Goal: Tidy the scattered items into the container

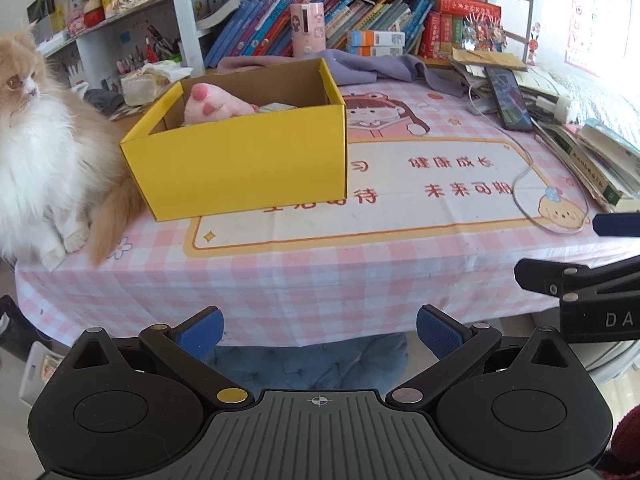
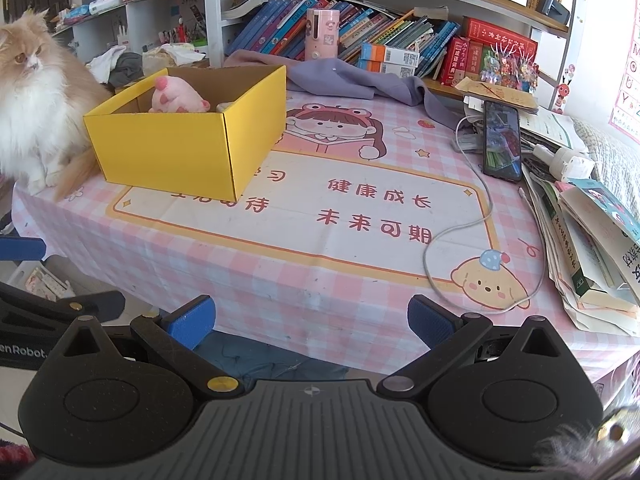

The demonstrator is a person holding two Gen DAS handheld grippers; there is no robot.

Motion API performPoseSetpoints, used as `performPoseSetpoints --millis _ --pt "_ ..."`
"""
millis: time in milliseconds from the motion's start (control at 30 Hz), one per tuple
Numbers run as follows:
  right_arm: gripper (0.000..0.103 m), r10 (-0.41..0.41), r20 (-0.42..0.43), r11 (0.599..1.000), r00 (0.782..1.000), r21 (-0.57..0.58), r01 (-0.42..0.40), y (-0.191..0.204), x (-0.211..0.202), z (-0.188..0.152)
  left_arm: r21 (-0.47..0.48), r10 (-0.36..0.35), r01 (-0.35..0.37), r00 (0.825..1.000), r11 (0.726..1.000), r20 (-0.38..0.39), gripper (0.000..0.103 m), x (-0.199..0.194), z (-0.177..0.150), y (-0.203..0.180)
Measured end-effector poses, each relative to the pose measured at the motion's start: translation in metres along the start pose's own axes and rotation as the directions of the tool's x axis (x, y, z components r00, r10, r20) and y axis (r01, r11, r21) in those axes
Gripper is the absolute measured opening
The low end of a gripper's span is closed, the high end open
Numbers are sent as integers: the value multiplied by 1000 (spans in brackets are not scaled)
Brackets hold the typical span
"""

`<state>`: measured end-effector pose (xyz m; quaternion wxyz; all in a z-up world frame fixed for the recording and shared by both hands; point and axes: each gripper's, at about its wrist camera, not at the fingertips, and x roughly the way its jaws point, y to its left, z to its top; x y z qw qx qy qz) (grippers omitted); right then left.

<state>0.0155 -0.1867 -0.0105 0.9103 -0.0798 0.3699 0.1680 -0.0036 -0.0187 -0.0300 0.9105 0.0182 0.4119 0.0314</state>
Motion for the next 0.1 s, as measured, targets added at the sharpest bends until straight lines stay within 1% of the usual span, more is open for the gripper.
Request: performPoseSetpoints --millis 100 --pt "103 1 -4 1000 1000 0 -1 2 2 -1 2 -1 1 1000 1000 4 103 -1 0 0"
